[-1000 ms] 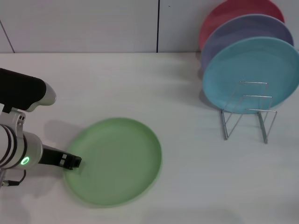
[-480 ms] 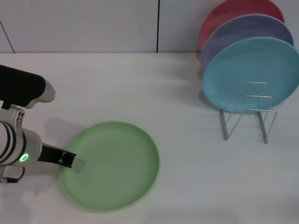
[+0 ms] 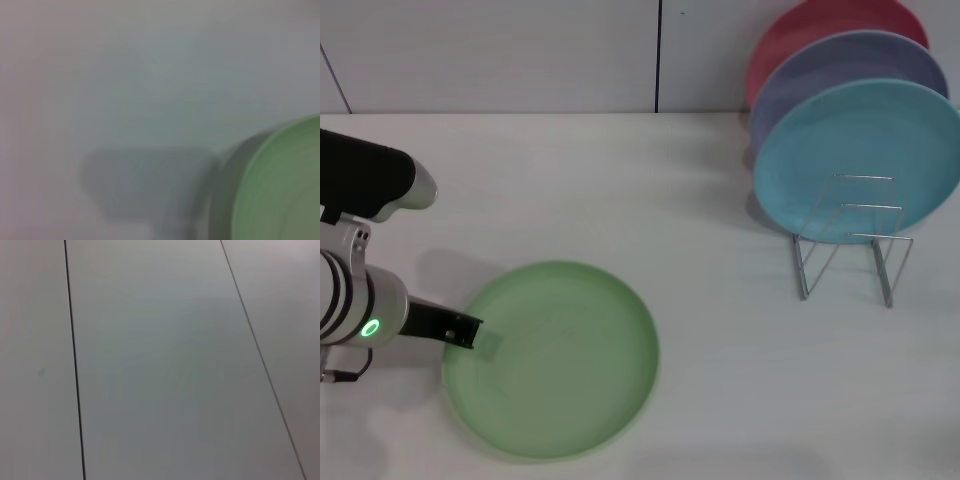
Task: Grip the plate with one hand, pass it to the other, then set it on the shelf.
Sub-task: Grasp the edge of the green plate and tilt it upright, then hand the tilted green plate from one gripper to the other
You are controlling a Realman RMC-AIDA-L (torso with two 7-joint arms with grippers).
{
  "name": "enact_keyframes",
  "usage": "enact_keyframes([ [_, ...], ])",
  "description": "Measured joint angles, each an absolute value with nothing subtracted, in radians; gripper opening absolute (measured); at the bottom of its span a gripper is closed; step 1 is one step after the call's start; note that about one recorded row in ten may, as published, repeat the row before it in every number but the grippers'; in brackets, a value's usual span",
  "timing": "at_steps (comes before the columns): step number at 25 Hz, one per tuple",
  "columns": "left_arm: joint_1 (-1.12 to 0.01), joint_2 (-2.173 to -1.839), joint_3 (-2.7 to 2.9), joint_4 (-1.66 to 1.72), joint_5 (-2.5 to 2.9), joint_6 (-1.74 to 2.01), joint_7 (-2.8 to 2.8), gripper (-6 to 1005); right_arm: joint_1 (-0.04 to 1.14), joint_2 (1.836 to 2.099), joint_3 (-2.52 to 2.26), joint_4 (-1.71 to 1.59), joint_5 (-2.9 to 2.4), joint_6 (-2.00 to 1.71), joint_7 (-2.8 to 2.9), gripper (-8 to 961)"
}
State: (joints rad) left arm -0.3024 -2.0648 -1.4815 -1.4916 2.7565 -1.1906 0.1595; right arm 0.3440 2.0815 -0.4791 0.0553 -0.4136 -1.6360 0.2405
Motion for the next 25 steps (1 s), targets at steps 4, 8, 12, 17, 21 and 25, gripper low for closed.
enact_keyframes([
  [4, -0.304, -2.064, -1.485, -1.508, 2.755, -1.196, 0.161, 97, 0.343, 2.082, -0.485, 0.055, -0.415, -1.652, 0.258, 763],
  [8, -0.306, -2.064, -1.486, -1.525, 2.753, -1.210, 0.165, 92, 0.338, 2.082, -0.486, 0.055, -0.415, -1.671, 0.268, 762],
  [12, -0.305, -2.065, -1.486, -1.538, 2.752, -1.214, 0.166, 86, 0.336, 2.082, -0.486, 0.055, -0.416, -1.673, 0.277, 763],
  [17, -0.302, -2.064, -1.493, -1.584, 2.750, -1.218, 0.170, 62, 0.337, 2.081, -0.487, 0.051, -0.429, -1.677, 0.295, 763],
  [21, -0.302, -2.064, -1.498, -1.621, 2.751, -1.220, 0.171, 47, 0.342, 2.081, -0.502, 0.046, -0.451, -1.706, 0.303, 763],
  [25, -0.299, -2.063, -1.511, -1.674, 2.755, -1.211, 0.172, 37, 0.357, 2.080, -0.580, 0.031, -0.453, -1.755, 0.331, 762],
])
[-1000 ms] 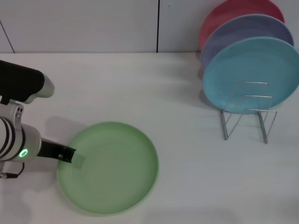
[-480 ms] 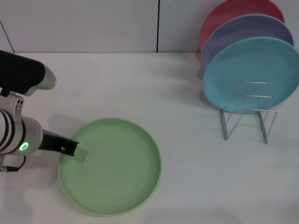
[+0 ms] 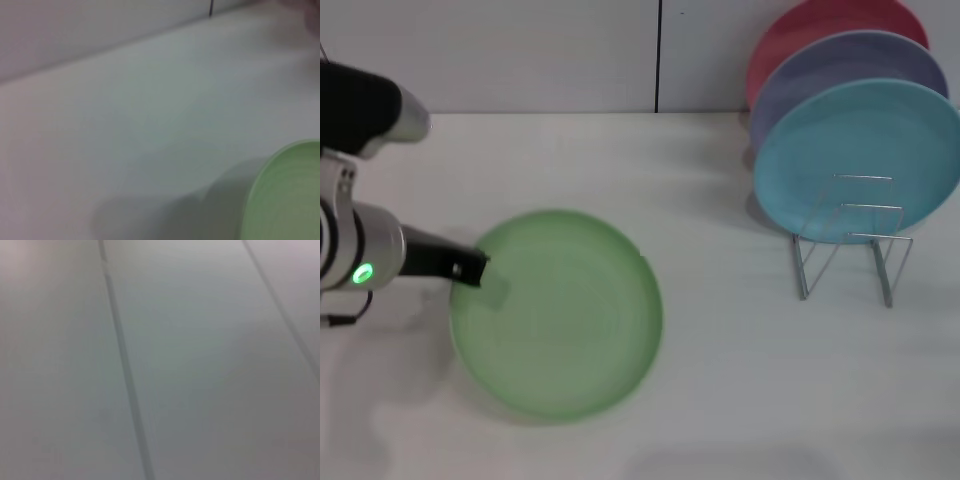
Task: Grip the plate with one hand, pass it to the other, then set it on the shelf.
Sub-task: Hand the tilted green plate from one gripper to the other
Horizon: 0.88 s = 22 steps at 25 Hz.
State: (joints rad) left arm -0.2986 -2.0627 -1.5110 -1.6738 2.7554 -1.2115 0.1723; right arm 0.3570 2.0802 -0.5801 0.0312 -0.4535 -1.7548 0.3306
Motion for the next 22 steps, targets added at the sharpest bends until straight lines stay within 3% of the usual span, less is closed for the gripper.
enact_keyframes([
  [6, -0.302, -2.062, -1.553, -1.757, 2.758, -1.202, 0.196, 38, 0.416, 2.078, -0.745, -0.112, -0.502, -1.718, 0.454, 762],
  [12, -0.301, -2.062, -1.563, -1.810, 2.762, -1.191, 0.199, 36, 0.422, 2.082, -1.027, -0.583, -0.647, -1.357, 0.722, 762],
  [17, -0.293, -2.062, -1.568, -1.826, 2.764, -1.169, 0.201, 34, 0.439, 2.060, -1.126, -1.063, -1.089, -0.992, 1.360, 763],
  [18, -0.293, -2.063, -1.568, -1.826, 2.764, -1.157, 0.202, 34, 0.489, 2.042, -1.076, -1.172, -1.371, -0.969, 1.679, 763],
  [19, -0.293, -2.063, -1.568, -1.826, 2.764, -1.157, 0.202, 34, 0.489, 2.042, -1.076, -1.172, -1.371, -0.969, 1.679, 763],
  [22, -0.292, -2.063, -1.569, -1.826, 2.764, -1.140, 0.208, 34, 0.596, 1.997, -0.984, -1.214, -1.655, -1.085, 2.038, 762],
])
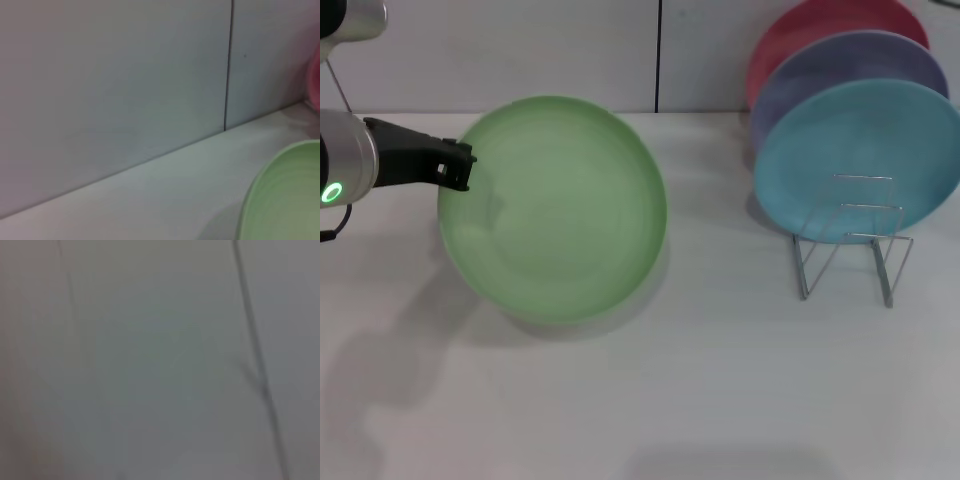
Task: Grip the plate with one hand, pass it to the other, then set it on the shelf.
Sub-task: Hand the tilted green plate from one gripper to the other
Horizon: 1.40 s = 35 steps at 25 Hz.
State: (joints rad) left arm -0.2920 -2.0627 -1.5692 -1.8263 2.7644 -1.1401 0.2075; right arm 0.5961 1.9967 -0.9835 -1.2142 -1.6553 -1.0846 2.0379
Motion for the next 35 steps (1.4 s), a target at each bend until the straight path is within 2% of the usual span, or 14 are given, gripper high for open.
enact_keyframes([
  [2, -0.292, -2.062, -1.569, -1.828, 2.762, -1.132, 0.209, 35, 0.689, 1.958, -0.900, -1.188, -1.791, -1.248, 2.214, 761],
  [6, -0.292, -2.062, -1.567, -1.836, 2.759, -1.125, 0.216, 35, 0.837, 1.905, -0.789, -1.107, -1.946, -1.529, 2.352, 760],
  [8, -0.295, -2.063, -1.564, -1.839, 2.756, -1.124, 0.223, 35, 0.869, 1.902, -0.800, -1.110, -2.020, -1.588, 2.398, 759],
  [12, -0.298, -2.064, -1.560, -1.846, 2.754, -1.123, 0.224, 34, 0.900, 1.909, -0.857, -1.108, -2.137, -1.617, 2.456, 759],
  [17, -0.302, -2.066, -1.552, -1.861, 2.752, -1.123, 0.224, 34, 0.911, 1.938, -0.970, -1.109, -2.184, -1.607, 2.497, 758],
  [30, -0.297, -2.066, -1.537, -1.872, 2.742, -1.130, 0.219, 34, 0.923, 1.946, -1.001, -1.110, -2.236, -1.561, 2.527, 759],
  [35, -0.297, -2.066, -1.528, -1.877, 2.741, -1.130, 0.217, 34, 0.926, 1.957, -1.043, -1.106, -2.272, -1.517, 2.526, 759],
])
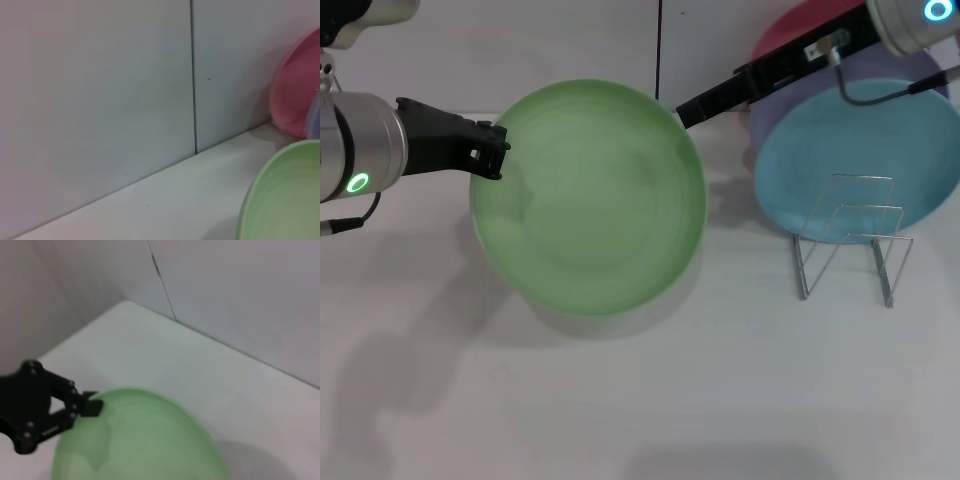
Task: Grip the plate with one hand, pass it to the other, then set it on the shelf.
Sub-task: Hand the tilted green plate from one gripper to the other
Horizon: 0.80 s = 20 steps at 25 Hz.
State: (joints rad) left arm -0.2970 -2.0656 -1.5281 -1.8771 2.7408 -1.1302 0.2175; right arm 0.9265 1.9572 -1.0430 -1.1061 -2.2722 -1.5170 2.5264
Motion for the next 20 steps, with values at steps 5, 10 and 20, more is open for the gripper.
enact_keyframes([
  [5, -0.301, -2.067, -1.527, -1.878, 2.741, -1.131, 0.218, 34, 0.935, 1.968, -1.082, -1.102, -2.298, -1.473, 2.530, 760],
  [10, -0.299, -2.066, -1.526, -1.878, 2.741, -1.131, 0.217, 34, 0.937, 1.985, -1.091, -1.106, -2.321, -1.436, 2.530, 760],
  [20, -0.296, -2.066, -1.526, -1.879, 2.734, -1.131, 0.219, 34, 0.947, 2.011, -1.118, -1.093, -2.359, -1.397, 2.527, 759],
])
